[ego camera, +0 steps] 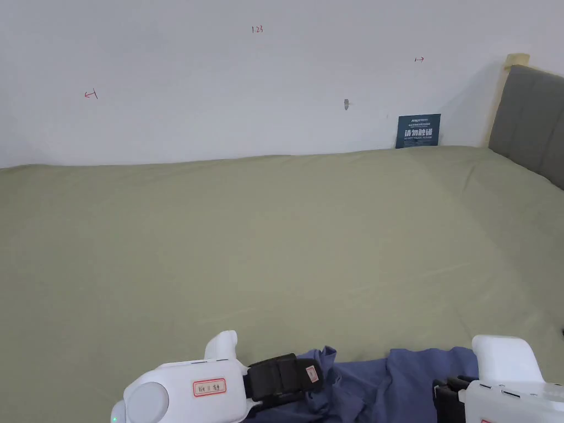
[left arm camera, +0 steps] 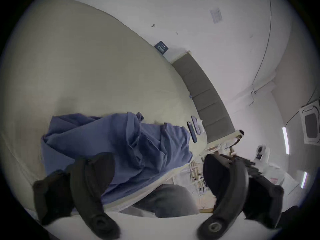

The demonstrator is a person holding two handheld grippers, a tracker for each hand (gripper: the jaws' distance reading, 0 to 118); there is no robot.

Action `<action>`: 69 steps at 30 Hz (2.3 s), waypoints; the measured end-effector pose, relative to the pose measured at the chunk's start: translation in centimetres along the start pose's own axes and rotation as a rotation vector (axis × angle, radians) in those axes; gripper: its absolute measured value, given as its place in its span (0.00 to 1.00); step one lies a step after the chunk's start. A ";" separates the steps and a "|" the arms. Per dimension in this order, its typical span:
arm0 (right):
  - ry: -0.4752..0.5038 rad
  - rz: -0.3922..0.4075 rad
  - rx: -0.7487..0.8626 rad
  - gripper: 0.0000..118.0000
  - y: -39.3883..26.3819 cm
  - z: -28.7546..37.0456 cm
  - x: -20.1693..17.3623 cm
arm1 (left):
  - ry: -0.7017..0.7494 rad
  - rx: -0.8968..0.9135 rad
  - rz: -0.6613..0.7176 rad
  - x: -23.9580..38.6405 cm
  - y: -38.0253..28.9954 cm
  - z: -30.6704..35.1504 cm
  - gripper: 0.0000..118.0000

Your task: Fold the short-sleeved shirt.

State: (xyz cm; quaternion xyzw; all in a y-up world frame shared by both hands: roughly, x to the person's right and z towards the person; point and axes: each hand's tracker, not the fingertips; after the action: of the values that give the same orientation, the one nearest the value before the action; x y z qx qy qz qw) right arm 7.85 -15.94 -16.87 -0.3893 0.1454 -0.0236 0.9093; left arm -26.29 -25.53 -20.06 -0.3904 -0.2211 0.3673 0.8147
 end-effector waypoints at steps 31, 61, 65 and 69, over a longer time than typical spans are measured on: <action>0.063 0.041 0.015 0.02 0.2 0.7 -2.0 | -0.195 0.010 0.218 -5.6 -4.3 -2.2 0.00; 0.067 0.047 -0.032 0.02 -0.4 0.4 -1.9 | -0.017 -0.012 0.275 -12.0 -0.1 2.5 0.08; 0.072 0.062 -0.028 0.02 0.1 0.1 -2.4 | 0.126 0.010 0.182 -9.6 1.7 8.8 0.08; 0.088 0.085 -0.031 0.02 0.5 -0.2 -3.3 | 0.362 0.038 0.161 -9.2 2.8 16.6 0.08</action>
State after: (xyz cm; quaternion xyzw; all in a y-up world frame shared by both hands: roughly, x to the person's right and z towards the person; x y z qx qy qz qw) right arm 4.60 -15.25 -16.51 -0.3956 0.2020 0.0002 0.8960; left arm -44.00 -23.59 -13.05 -0.4512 -0.0321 0.3590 0.8164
